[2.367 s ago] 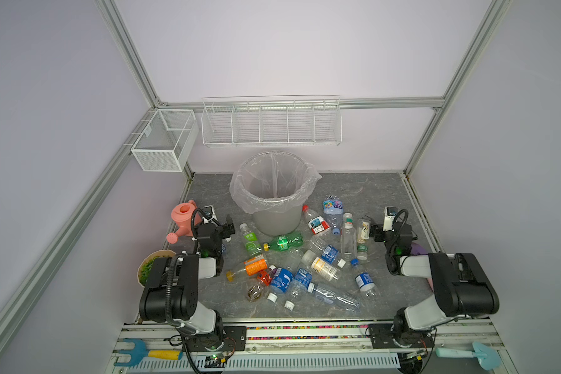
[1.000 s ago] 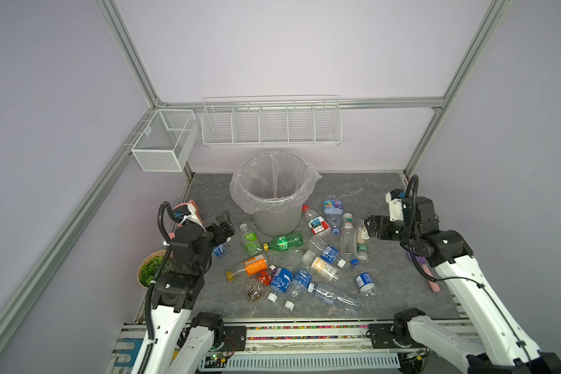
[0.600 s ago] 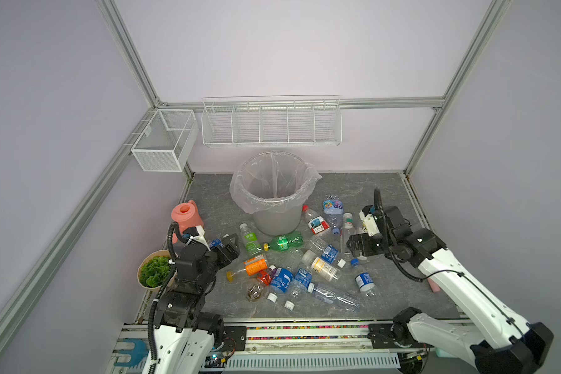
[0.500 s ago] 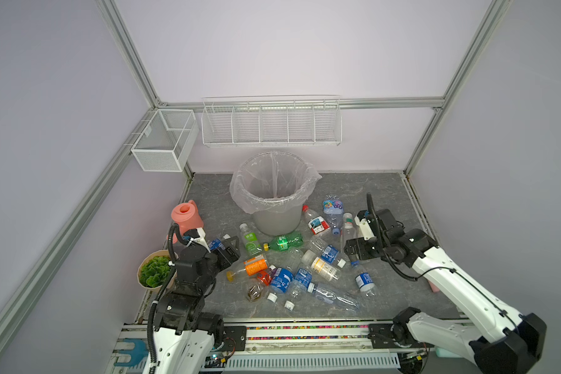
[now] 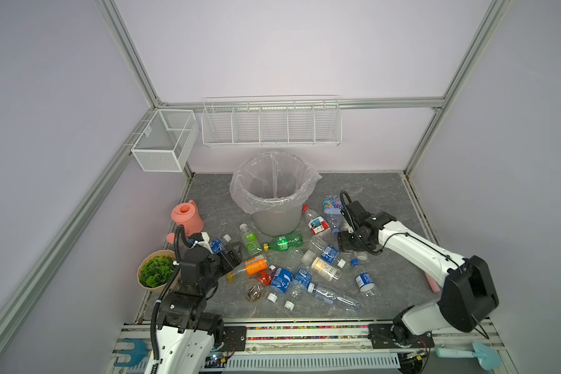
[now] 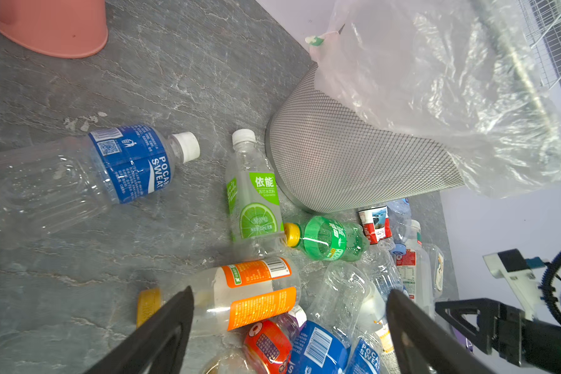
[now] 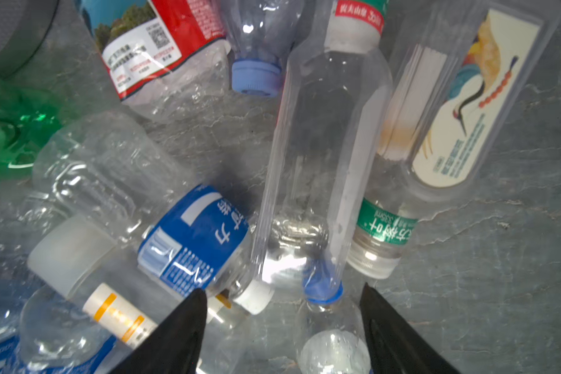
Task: Throw the plastic bottles in the bin
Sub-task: Pick up the plastic bottle from the center of the table.
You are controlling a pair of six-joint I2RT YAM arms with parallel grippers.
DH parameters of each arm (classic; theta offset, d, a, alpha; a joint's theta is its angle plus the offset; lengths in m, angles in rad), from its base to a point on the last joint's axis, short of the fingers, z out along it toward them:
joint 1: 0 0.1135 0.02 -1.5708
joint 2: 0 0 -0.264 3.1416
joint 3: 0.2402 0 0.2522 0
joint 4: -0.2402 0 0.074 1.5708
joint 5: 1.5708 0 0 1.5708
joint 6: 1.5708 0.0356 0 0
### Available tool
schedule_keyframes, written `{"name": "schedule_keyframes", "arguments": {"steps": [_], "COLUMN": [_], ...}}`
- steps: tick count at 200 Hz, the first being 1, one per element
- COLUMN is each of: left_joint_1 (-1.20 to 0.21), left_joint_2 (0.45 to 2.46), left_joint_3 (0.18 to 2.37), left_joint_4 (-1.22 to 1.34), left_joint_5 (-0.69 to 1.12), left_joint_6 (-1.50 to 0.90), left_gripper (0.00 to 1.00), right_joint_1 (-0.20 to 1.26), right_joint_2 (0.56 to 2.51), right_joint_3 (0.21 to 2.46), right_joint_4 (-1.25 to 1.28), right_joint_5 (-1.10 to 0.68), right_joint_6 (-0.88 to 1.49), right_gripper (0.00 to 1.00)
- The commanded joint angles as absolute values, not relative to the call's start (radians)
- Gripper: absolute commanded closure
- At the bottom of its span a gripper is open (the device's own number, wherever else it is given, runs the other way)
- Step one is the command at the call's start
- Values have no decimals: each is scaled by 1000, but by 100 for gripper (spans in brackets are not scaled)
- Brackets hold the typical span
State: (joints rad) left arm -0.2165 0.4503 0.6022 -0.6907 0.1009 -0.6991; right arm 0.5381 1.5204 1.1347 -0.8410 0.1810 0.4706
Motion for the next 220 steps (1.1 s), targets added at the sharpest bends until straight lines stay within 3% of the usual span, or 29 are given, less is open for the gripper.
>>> {"name": "schedule_keyframes", "arguments": {"steps": [1,47,220], "left_joint_1": [-222,-222,-222], "left_joint_2": [449,477,488], "left_joint_3": [670,774,805], "left_joint_4": [-717,-744,-750], "left_joint_5": [87,86,78], "left_joint_6": [-694,-646,-623], "left_gripper": [8,8,8], "right_joint_1": [528,487,457], "right_joint_2": [1574,1668,1806], "right_joint_3": [1207,1238,1242], "right_joint_4": [-871,-877,-777], "right_joint_5": [268,299,239], "right_joint_6": [505,499,528], "right_gripper": [23,18,24]}}
